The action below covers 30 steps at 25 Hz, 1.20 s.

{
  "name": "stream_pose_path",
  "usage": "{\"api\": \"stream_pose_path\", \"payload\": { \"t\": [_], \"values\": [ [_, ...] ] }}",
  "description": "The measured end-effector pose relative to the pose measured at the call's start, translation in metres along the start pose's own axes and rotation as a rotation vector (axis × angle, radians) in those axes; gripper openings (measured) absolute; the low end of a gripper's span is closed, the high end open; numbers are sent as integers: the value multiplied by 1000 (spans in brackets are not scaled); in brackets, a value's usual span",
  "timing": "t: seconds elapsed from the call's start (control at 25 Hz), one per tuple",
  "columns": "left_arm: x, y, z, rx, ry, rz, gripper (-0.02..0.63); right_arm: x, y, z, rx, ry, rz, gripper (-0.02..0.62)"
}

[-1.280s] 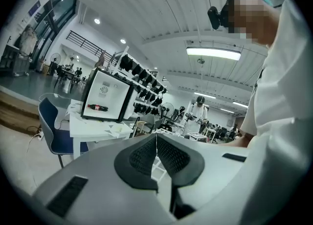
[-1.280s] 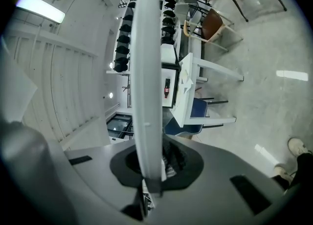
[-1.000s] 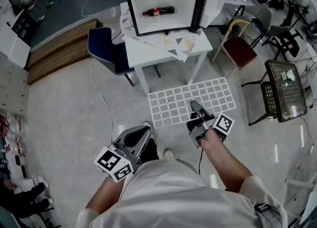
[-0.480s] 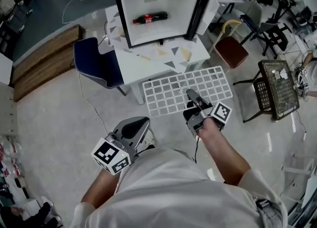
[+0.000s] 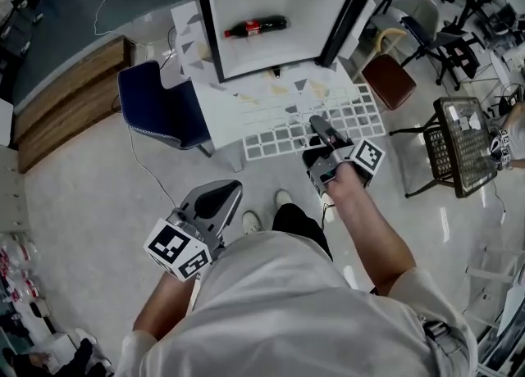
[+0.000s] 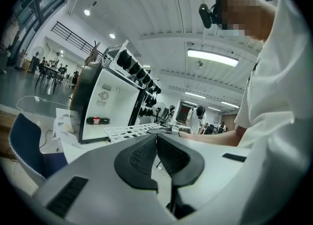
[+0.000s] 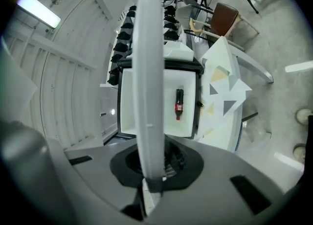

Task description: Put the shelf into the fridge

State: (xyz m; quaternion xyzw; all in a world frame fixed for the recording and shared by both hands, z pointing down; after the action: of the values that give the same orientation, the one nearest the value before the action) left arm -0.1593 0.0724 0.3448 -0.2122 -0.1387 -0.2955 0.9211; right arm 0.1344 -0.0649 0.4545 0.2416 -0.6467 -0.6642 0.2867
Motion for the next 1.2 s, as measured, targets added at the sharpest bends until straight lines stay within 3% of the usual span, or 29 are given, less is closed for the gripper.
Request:
{"api": "stream_pose_path", "payload": {
  "t": [0.52, 1.2],
  "values": [
    [44, -75, -67, -5, -2, -101, 18, 110, 3, -91, 11, -61, -23, 31],
    [78, -122, -104, -19, -33, -160, 18, 175, 10, -136, 47, -120, -46, 31]
  ]
}}
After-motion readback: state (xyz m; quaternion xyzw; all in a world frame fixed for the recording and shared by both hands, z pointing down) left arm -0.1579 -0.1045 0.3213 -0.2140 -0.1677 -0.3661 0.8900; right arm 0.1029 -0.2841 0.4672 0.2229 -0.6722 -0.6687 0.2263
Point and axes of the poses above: the fingertips, and each gripper's own axes: x forward along the fingers, y to its right, z out of its underside, the point moved 8 cm from there along -x, backward along the fingers, and after that the axes turned 15 degrees about -y, right-handed, at the moved point
